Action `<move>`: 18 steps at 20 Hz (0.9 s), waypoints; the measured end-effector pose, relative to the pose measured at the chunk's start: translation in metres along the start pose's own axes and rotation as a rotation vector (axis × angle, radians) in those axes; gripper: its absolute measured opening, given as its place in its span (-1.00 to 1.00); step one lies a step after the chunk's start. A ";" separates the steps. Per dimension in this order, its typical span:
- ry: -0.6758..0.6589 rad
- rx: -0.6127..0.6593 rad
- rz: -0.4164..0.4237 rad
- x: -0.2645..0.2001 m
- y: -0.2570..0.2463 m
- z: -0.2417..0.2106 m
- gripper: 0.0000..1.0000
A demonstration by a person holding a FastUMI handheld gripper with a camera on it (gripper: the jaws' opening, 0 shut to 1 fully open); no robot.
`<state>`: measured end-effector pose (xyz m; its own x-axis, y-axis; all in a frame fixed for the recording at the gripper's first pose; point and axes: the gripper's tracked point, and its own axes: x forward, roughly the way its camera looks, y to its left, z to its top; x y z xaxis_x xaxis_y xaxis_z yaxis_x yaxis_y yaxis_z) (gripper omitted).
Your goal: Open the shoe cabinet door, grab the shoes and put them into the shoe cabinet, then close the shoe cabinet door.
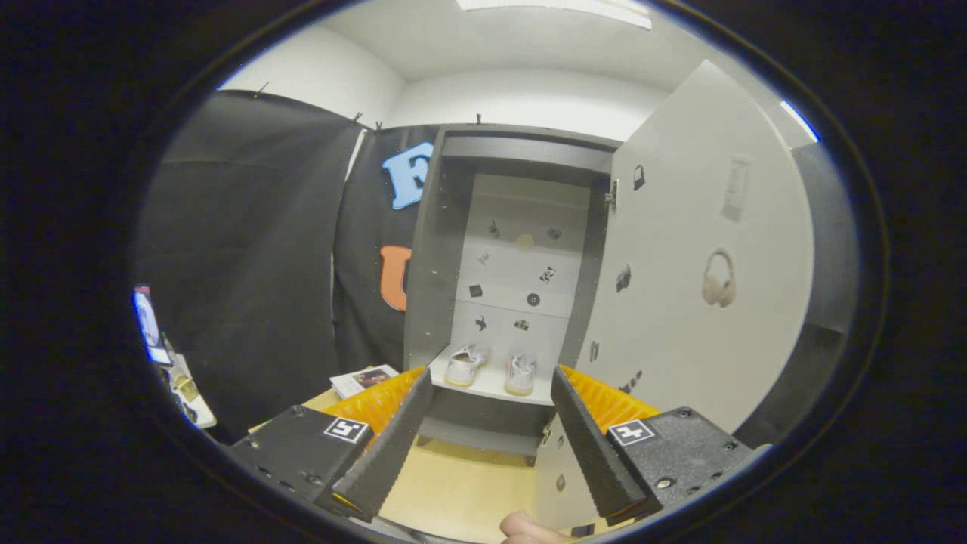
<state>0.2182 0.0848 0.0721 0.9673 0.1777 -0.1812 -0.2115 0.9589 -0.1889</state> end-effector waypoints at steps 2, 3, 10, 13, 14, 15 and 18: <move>-0.019 -0.020 0.009 -0.033 -0.015 -0.005 1.00; -0.036 -0.019 0.001 -0.050 -0.025 -0.005 1.00; -0.106 -0.037 -0.062 -0.128 -0.115 -0.023 1.00; -0.094 -0.026 -0.147 -0.146 -0.175 -0.038 1.00; -0.093 -0.014 -0.155 -0.150 -0.190 -0.041 1.00; -0.097 -0.004 -0.165 -0.149 -0.206 -0.045 1.00; -0.088 0.003 -0.212 -0.143 -0.264 -0.059 1.00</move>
<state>0.1278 -0.2063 0.0906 0.9985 -0.0094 -0.0533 -0.0021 0.9776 -0.2107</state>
